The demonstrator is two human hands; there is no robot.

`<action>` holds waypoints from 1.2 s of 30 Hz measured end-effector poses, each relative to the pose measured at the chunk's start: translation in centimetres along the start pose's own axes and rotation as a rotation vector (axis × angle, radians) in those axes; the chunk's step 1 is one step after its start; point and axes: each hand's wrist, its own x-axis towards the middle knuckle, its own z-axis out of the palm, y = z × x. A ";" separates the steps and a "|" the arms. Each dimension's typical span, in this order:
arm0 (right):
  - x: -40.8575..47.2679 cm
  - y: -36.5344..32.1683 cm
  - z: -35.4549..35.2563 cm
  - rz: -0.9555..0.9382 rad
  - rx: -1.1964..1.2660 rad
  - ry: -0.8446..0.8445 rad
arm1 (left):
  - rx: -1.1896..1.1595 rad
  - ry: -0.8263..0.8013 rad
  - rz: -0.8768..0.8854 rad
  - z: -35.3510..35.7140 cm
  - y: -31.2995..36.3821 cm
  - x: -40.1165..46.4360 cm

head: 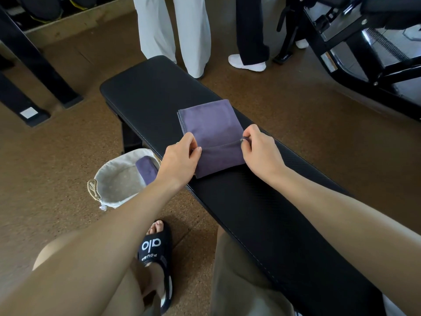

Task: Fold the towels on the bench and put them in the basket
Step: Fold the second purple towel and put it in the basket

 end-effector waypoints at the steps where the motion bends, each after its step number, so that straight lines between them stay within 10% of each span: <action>1: 0.1 0.0 0.2 -0.006 -0.021 0.004 | 0.021 -0.015 0.002 0.0 -0.1 0.0; 15: 0.0 -0.1 1.2 -0.078 -0.131 0.098 | 0.496 -0.044 0.102 0.4 0.0 0.4; 21: -0.1 -0.1 0.8 -0.143 -0.173 0.061 | 0.802 -0.054 0.823 0.8 0.8 0.5; 36: 0.8 1.0 -4.1 -0.726 -0.591 -0.392 | 0.706 -0.237 0.659 -0.2 -0.1 -0.8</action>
